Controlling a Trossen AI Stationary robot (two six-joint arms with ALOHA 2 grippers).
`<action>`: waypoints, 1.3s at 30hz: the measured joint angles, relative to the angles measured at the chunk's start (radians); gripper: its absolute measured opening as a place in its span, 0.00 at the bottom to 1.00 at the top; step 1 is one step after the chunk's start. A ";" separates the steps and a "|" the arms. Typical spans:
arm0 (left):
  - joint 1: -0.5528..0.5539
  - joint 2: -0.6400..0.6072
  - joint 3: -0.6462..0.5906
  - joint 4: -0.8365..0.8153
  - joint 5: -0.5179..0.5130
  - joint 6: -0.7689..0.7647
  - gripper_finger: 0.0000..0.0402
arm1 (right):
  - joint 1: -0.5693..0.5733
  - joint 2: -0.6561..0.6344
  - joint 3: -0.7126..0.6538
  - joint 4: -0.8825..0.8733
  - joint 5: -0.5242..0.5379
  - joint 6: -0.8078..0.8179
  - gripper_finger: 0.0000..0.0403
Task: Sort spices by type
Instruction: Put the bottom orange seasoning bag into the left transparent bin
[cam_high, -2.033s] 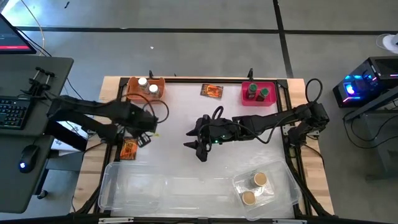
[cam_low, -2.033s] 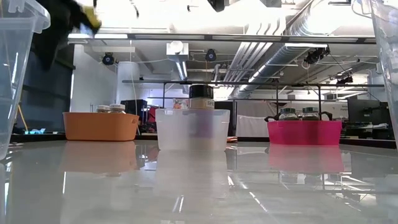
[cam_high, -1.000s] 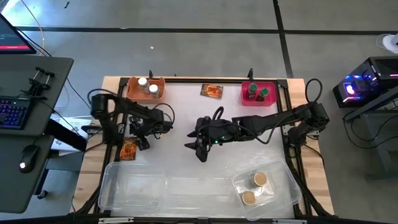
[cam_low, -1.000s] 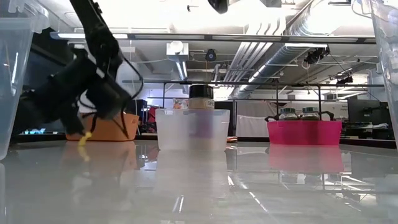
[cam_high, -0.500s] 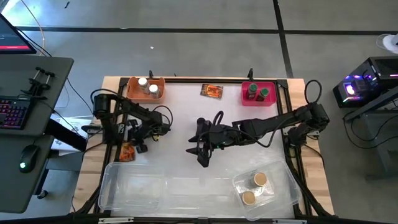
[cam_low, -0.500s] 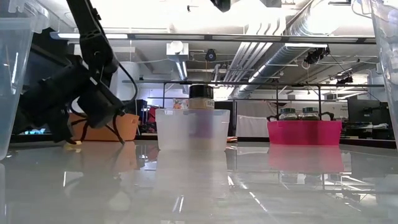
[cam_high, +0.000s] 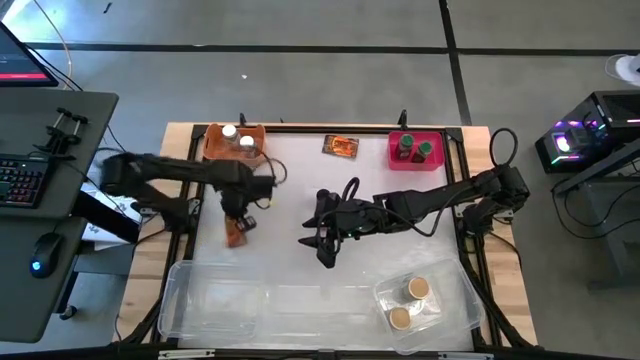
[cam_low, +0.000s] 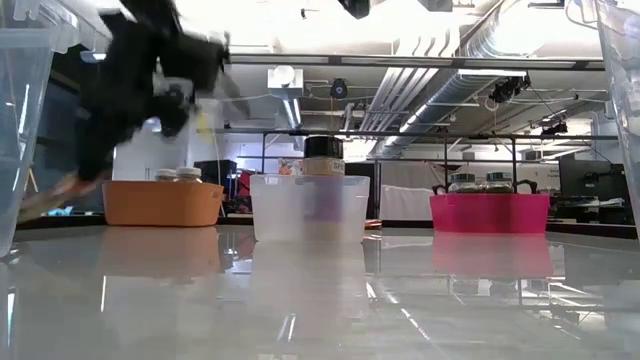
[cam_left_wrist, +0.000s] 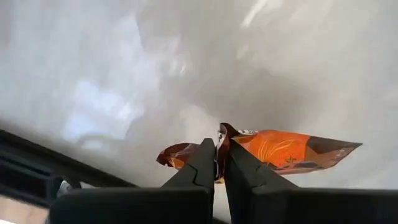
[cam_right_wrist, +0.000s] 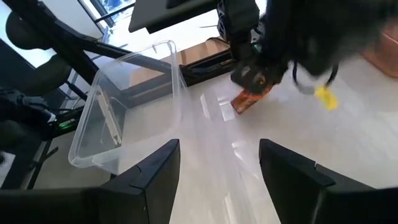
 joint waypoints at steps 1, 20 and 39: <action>0.000 -0.051 0.018 -0.010 -0.003 -0.025 0.00 | -0.003 0.000 0.000 0.000 0.000 0.000 0.53; -0.464 -0.682 0.210 0.213 -0.405 -0.612 0.00 | -0.029 0.000 0.000 0.317 -0.020 -0.017 0.53; -1.290 -0.408 0.210 0.662 -0.909 -0.717 0.00 | -0.029 0.000 0.000 0.171 -0.030 -0.039 0.53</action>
